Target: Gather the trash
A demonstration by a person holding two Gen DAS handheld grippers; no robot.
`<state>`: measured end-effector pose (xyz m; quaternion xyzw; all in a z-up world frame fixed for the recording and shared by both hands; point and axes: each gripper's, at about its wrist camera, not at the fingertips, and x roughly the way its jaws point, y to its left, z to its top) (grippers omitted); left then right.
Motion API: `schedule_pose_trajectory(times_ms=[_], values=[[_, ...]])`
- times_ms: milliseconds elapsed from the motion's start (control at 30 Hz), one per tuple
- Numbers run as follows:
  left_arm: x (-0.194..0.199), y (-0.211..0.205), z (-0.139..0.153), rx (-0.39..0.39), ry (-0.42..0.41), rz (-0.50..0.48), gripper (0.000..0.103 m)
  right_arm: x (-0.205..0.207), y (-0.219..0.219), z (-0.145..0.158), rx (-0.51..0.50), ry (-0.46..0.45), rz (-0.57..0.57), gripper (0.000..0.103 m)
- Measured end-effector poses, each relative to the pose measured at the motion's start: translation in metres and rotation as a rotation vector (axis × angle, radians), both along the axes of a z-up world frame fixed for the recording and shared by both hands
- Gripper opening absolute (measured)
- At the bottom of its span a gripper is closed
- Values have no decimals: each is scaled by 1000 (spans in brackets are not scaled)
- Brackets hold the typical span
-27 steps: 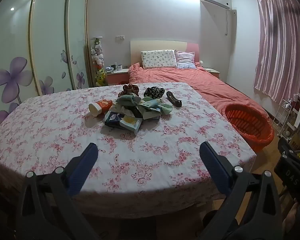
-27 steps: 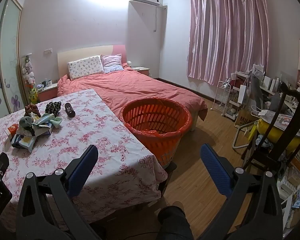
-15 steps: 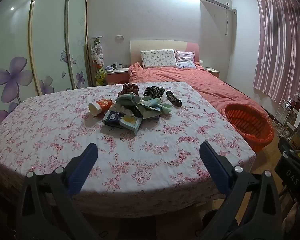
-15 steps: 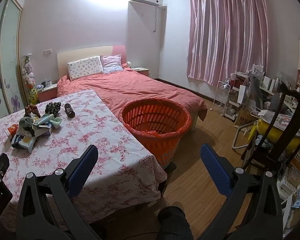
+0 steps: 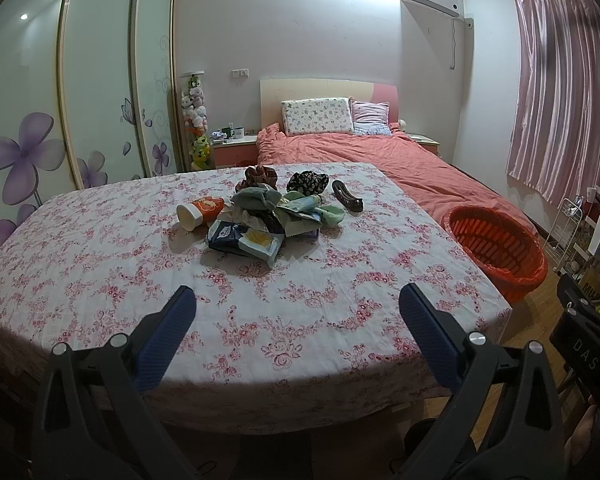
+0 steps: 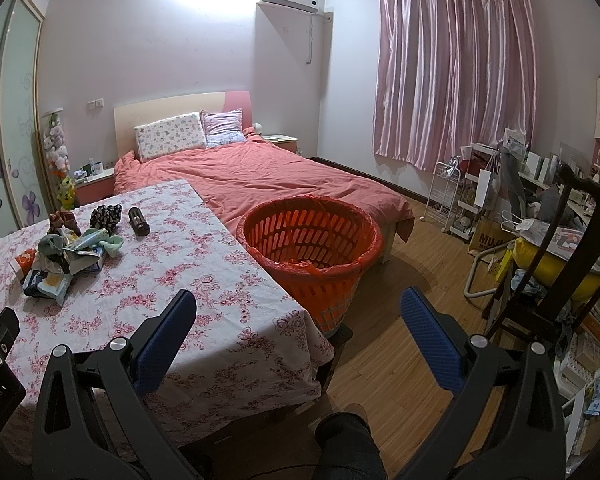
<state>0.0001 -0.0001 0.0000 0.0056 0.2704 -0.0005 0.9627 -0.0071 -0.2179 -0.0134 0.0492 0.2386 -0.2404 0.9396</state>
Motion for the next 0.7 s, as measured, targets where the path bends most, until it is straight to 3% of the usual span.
schedule_pose_trajectory(times_ms=[700], values=[[0,0,0,0,2,-1,99,-1,-1,0,2,-2,0,101]])
